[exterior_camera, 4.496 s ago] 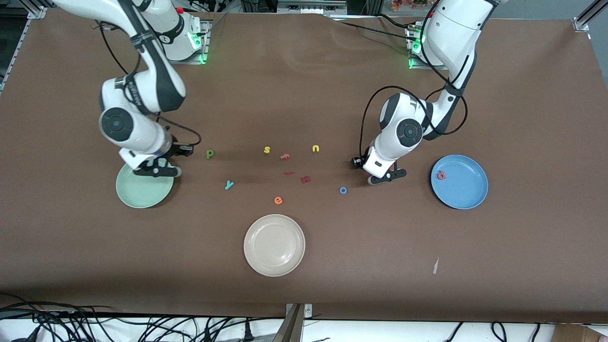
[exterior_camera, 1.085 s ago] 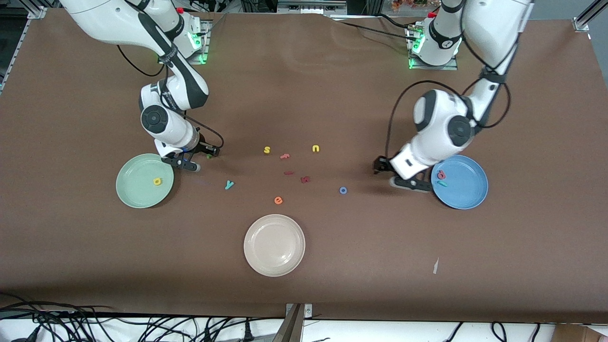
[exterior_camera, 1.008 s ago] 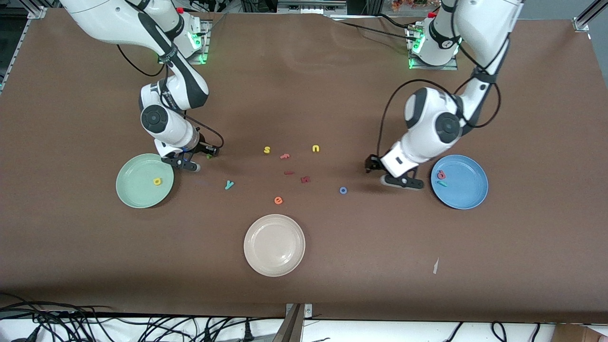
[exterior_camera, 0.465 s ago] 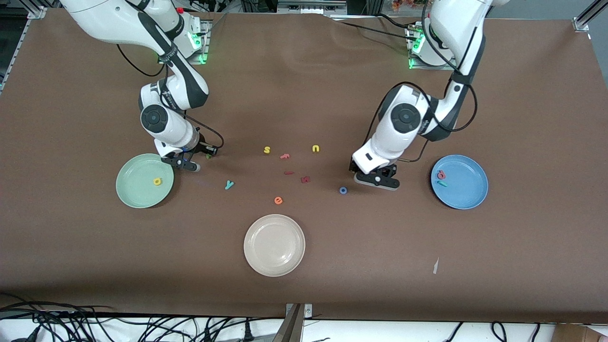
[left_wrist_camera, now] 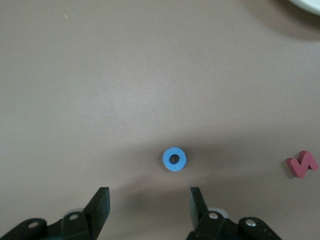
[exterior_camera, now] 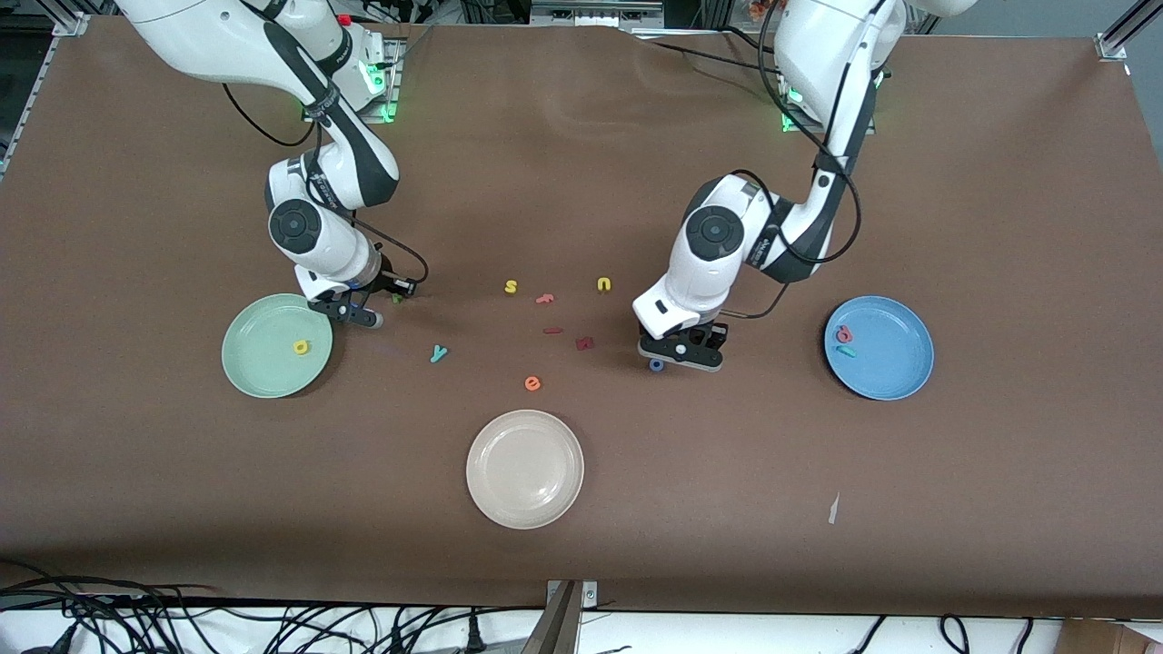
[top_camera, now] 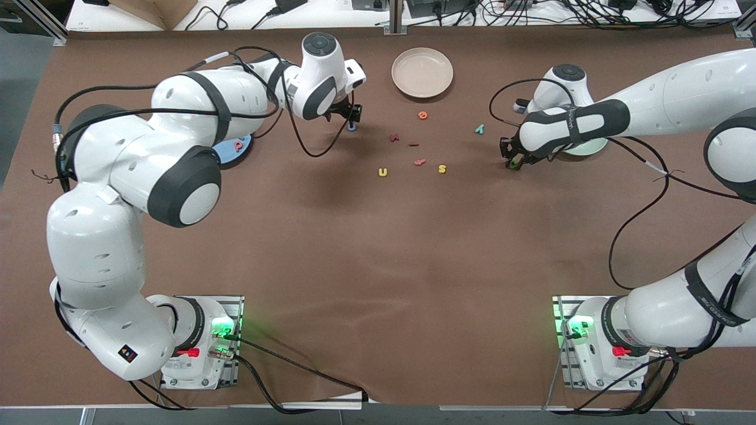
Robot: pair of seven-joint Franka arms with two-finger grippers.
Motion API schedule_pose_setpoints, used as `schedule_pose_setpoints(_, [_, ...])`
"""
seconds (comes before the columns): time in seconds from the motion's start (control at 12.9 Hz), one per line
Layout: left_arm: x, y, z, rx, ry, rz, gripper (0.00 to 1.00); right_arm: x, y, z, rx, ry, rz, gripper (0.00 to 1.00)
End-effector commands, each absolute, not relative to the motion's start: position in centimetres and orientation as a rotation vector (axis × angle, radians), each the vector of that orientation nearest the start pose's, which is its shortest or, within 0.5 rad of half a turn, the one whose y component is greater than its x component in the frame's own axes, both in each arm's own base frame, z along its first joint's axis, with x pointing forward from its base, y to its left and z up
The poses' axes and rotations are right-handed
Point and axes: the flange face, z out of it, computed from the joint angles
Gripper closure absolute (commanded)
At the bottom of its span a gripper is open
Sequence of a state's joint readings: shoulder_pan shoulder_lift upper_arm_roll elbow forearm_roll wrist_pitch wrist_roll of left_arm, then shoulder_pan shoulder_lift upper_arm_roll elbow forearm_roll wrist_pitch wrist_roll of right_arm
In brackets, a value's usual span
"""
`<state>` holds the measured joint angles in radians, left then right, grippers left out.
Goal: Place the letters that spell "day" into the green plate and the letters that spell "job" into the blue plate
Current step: 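Grasp the green d with the right gripper while the left gripper reaches blue o, then drop the green d on the green plate while the left gripper grasps blue o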
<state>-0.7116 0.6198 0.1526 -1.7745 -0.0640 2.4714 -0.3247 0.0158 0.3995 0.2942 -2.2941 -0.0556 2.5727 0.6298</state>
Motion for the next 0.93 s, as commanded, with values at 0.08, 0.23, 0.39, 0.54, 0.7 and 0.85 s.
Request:
schedule_pose_setpoints(0.08, [55.6,-38.4,19.8,-3.075,0.298,-0.136,0.26,48.6,17.5,15.9,-3.059,0.427,0.192,0.76])
schedule_pose_setpoints(0.23, [55.3,-38.4,18.9,-3.072,0.289,-0.116,0.26,49.0,17.5,16.4,-3.06,0.416,0.18,0.78])
schedule_pose_setpoints(0.39, [55.4,-38.5,18.8,-3.076,0.281,-0.127,0.26,50.0,17.6,17.9,-3.07,0.405,0.179,0.78])
schedule_pose_setpoints(0.54, [56.1,-39.4,18.8,-3.086,0.261,-0.157,0.26,52.3,17.6,20.6,-3.113,0.36,0.283,0.79])
schedule_pose_setpoints(0.7, [56.2,-40.3,18.0,-3.087,0.234,-0.164,0.26,54.7,16.3,23.1,-3.141,0.306,0.355,0.79])
schedule_pose_setpoints(0.85, [56.3,-40.1,17.6,-3.082,0.234,-0.163,0.26,56.6,13.9,24.6,-3.154,0.216,0.372,0.79])
